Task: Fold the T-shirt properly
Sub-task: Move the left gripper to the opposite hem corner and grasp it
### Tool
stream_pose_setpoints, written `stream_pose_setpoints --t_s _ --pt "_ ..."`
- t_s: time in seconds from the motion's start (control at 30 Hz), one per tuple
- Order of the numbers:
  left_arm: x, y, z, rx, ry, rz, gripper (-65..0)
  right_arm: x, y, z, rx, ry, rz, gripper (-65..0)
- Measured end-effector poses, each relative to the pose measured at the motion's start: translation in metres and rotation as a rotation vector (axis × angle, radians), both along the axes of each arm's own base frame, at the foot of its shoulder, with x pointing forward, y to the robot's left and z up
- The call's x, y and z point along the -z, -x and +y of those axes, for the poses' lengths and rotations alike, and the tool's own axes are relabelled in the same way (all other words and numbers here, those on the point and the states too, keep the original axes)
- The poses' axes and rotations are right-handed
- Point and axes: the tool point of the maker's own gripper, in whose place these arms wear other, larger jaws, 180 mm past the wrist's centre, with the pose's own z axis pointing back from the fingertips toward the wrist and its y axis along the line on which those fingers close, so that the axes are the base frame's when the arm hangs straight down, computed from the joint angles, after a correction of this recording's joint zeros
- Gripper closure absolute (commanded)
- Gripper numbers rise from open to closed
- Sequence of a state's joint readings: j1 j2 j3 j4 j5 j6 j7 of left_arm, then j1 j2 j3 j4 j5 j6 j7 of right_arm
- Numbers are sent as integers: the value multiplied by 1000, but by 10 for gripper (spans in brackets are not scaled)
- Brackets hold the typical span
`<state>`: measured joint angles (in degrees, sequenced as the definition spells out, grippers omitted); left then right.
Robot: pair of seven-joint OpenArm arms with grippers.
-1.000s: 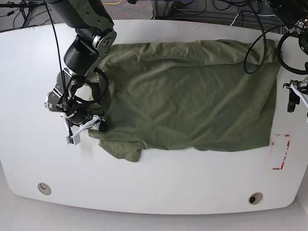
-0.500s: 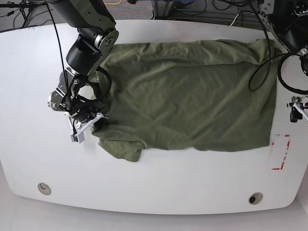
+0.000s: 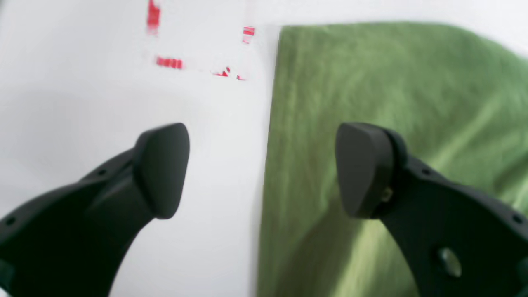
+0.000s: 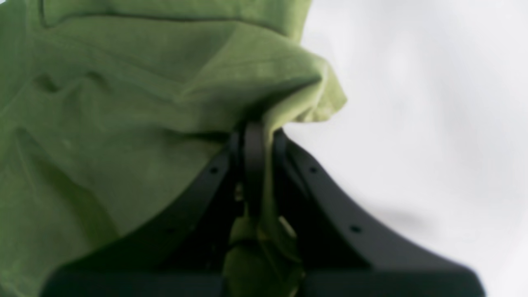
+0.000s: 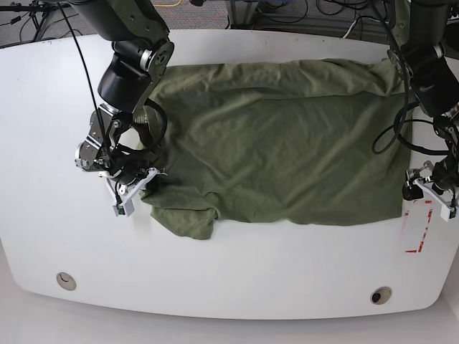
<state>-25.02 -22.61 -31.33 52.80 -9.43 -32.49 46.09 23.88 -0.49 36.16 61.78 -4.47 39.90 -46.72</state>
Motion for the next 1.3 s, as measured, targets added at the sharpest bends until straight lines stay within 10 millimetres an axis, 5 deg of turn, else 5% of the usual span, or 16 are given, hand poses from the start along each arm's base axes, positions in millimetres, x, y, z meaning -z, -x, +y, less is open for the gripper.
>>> stream_pose_setpoints --t_s 0.3,0.7,1.3 --pt "39 2 -4 -63 103 32 -528 0 0 0 1 1 1 -6" --pt "40 -13 -19 -11 90 13 -528 0 1 -7 5 10 1 -6" --pt "42 -39 -79 86 133 -8 -512 0 4 -10 13 14 -3 -6"
